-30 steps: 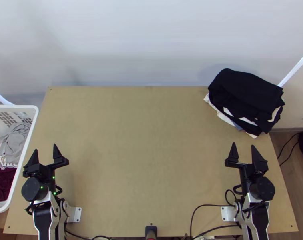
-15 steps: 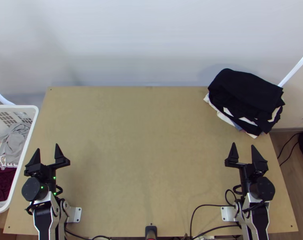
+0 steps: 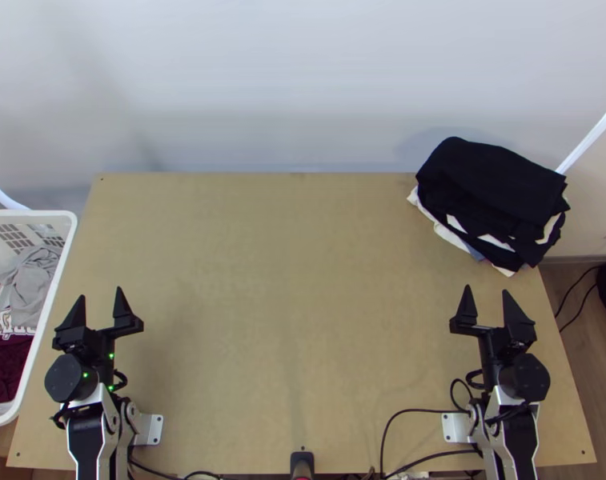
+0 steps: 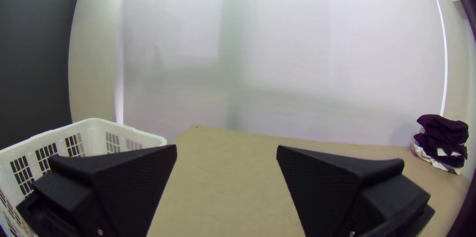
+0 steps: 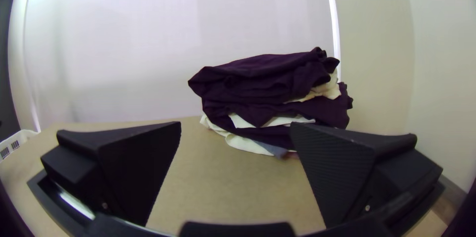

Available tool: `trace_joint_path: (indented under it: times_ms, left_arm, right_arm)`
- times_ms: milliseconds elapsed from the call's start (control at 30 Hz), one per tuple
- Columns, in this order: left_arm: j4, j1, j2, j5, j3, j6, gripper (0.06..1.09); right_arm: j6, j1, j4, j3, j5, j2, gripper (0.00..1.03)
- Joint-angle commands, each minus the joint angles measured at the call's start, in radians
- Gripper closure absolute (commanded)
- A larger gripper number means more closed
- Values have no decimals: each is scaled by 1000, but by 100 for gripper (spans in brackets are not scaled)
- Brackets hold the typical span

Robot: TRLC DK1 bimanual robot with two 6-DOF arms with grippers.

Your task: Fold the t-shirt

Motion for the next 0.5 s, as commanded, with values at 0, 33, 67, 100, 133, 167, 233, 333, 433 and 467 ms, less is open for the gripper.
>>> trace_joint_path:
  times_ms: [0, 33, 67, 100, 133, 167, 233, 333, 433, 467]
  left_arm:
    - [14, -3, -8, 4, -13, -24, 11]
    - [26, 3, -8, 2, 8, -40, 11]
    - [26, 10, -8, 1, 36, -53, 11]
    - [26, 13, -8, 1, 62, -55, 11]
    - [27, 13, -6, 2, 91, -55, 11]
    - [27, 11, -2, 2, 124, -57, 11]
    - [18, 14, 37, 1, 202, -60, 11]
    - [-37, 26, 155, -21, 360, -96, 11]
    - [-94, 63, 281, -22, 527, -121, 11]
    - [-115, 83, 322, -22, 581, -135, 11]
  right_arm:
    - [-13, -4, -18, -7, 3, -5, 4]
    - [-12, -4, -18, -7, 3, -5, 4]
    - [-13, -4, -17, -7, 3, -5, 4]
    - [-13, -4, -18, -7, 3, -5, 4]
    - [-13, -4, -18, -7, 3, -5, 4]
    - [-13, -4, -17, -7, 3, -5, 4]
    - [-13, -4, -18, -7, 3, -5, 4]
    - [-13, -4, -18, -7, 3, -5, 4]
    - [-13, -4, -18, -7, 3, -5, 4]
    - [-13, -4, -18, -7, 3, -5, 4]
